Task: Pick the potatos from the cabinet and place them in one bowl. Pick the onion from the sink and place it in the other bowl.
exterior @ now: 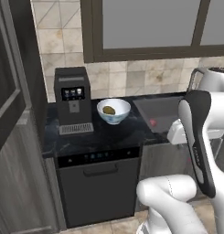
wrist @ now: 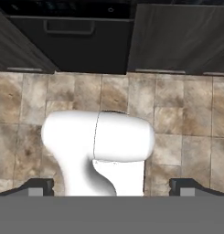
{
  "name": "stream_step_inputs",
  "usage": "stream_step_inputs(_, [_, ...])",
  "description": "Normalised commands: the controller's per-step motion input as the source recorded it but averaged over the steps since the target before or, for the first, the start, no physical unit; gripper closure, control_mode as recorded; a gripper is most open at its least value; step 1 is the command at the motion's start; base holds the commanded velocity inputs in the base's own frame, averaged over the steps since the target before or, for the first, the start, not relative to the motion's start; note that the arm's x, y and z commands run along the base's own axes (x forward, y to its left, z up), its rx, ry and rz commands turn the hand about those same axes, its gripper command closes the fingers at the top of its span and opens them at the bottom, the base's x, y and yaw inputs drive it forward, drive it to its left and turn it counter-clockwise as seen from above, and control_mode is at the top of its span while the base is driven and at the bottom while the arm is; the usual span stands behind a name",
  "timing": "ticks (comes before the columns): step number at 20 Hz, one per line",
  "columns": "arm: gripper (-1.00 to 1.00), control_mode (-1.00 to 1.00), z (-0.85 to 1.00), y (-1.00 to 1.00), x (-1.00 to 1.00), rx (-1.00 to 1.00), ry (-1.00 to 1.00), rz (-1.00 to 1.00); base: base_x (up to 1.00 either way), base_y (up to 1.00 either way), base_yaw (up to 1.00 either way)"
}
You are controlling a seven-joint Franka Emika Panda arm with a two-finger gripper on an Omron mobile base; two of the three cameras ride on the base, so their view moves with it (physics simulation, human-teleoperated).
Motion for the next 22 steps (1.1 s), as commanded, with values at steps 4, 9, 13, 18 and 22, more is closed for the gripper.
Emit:
stream_step_inputs(4, [-1.00, 1.00, 0.00, 0.00, 0.00, 0.00, 0.00, 0.00, -1.00, 0.00, 0.00])
stream_step_inputs(9, [-1.00, 1.00, 0.00, 0.00, 0.00, 0.00, 0.00, 0.00, -1.00, 0.11, 0.00])
stream_step_inputs(13, [-1.00, 1.00, 0.00, 0.00, 0.00, 0.00, 0.00, 0.00, -0.89, 0.36, 0.00])
stream_step_inputs(18, [-1.00, 1.00, 0.00, 0.00, 0.00, 0.00, 0.00, 0.00, -0.24, 0.95, 0.00])
stream_step_inputs(22, [-1.00, 1.00, 0.00, 0.00, 0.00, 0.00, 0.00, 0.00, 0.02, 1.00, 0.00])
